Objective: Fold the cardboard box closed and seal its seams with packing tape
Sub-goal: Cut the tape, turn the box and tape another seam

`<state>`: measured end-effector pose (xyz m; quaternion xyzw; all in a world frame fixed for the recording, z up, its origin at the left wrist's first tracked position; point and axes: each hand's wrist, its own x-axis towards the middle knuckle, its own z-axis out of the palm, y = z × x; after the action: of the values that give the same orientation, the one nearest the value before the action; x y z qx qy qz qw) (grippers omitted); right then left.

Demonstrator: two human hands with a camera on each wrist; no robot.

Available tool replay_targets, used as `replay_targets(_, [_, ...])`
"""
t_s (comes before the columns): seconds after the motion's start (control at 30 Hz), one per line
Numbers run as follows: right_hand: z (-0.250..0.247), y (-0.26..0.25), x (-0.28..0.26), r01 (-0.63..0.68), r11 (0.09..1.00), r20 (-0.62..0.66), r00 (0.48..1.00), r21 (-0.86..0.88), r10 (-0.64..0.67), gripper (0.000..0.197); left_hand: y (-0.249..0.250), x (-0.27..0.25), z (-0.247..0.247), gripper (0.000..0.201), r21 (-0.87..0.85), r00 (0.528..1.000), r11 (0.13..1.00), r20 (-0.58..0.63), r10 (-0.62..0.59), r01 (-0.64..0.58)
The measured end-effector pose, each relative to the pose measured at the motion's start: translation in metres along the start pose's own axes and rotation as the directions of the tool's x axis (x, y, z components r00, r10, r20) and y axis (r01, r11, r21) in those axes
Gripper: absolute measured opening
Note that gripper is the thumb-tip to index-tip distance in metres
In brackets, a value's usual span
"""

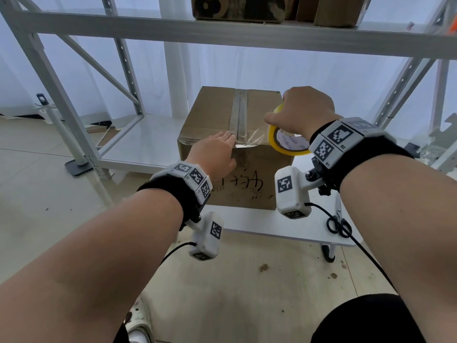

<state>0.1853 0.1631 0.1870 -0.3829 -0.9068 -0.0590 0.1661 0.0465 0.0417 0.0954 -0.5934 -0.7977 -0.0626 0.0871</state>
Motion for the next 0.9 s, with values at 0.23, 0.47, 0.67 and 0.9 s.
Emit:
replay_targets(0.23, [0.002, -0.024, -0.004, 0.014, 0.975, -0.003, 1.000, 0.224, -0.014, 0.029, -0.023, -0.010, -0.011, 0.061, 0.040, 0.995, 0.997, 0.074, -0.063, 0.060])
replay_targets(0.47, [0.010, 0.001, -0.010, -0.046, 0.875, -0.063, 0.994, 0.481, 0.086, 0.044, -0.006, -0.002, -0.012, 0.067, 0.161, 0.986, 0.984, 0.134, -0.100, 0.078])
replay_targets(0.67, [0.002, -0.014, 0.003, -0.105, 0.880, -0.048, 0.989, 0.464, 0.143, 0.043, 0.000, -0.003, -0.007, 0.070, 0.153, 0.980, 0.981, 0.138, -0.143, 0.122])
replay_targets(0.9, [-0.006, 0.000, 0.004, -0.153, 0.915, 0.031, 0.988, 0.373, 0.152, 0.043, -0.001, -0.009, -0.002, 0.075, 0.127, 0.984, 0.983, 0.105, -0.146, 0.133])
